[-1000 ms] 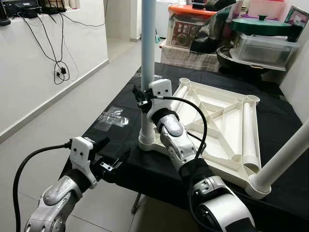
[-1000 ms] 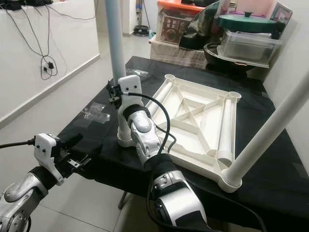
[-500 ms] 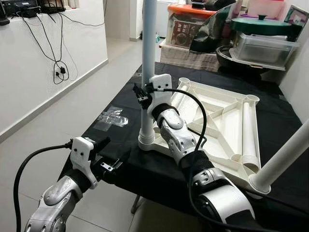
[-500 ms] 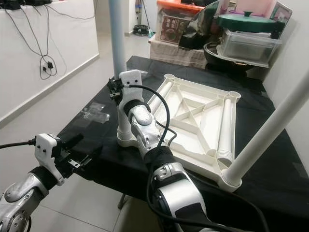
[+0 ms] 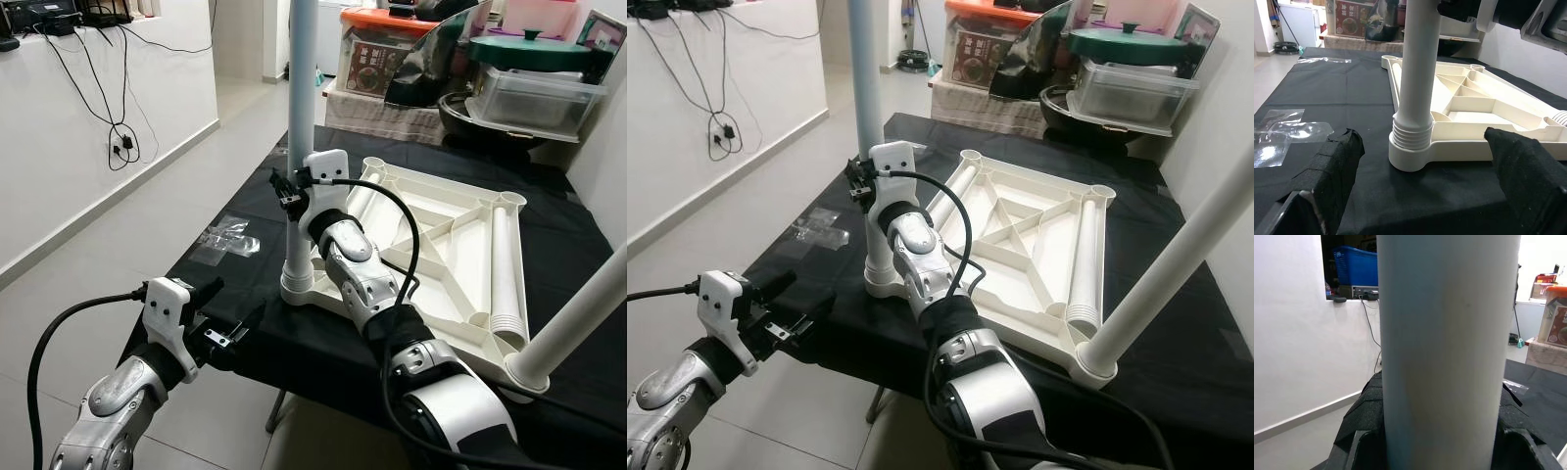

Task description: Building children table

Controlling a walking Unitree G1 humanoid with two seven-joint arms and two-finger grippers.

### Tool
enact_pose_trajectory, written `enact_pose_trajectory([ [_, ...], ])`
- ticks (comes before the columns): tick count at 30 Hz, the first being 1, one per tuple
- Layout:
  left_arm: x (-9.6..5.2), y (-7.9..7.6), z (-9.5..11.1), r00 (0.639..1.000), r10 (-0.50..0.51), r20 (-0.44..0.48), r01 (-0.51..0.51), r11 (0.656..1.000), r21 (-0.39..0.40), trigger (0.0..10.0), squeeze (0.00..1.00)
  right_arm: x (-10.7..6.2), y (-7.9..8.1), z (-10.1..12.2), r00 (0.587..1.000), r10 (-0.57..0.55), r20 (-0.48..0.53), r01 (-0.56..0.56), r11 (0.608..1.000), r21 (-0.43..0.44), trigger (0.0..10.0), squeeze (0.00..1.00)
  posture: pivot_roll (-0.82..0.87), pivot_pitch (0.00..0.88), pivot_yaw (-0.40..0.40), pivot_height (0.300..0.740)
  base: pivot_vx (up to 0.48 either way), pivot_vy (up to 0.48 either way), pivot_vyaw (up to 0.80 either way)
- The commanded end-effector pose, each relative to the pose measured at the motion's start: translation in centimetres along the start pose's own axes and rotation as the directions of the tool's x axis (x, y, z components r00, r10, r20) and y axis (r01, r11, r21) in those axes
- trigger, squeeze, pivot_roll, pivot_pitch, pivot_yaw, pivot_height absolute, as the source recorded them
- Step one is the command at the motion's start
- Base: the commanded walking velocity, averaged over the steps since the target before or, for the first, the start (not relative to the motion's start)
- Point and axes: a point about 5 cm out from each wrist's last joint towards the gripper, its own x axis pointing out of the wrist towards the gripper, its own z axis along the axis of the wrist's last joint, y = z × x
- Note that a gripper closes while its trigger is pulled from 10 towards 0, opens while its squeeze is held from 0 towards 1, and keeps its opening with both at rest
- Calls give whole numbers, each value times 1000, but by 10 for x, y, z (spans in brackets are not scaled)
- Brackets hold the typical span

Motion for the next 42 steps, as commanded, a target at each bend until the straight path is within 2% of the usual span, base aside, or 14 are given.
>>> enact_pose_trajectory([
  [1, 0, -2, -5, 1000, -2, -13, 2, 1000, -9, 10000, 0, -9, -4, -30, 991, -23, -132, 28, 999, 36, 10000, 0, 102, 0, -103, 740, 0, 0, 0],
  [29, 0, -1, -5, 1000, -9, -16, 9, 1000, -1, 10000, 0, -8, -3, -23, 996, -37, -79, 41, 998, 52, 10000, 0, 103, 0, -95, 740, 0, 0, 0],
  [42, 1, 0, -5, 1000, -14, -18, 14, 1000, 1, 10000, 0, -6, -8, -16, 997, -54, -60, 57, 997, 51, 10000, 0, 101, 0, -89, 740, 0, 0, 0],
])
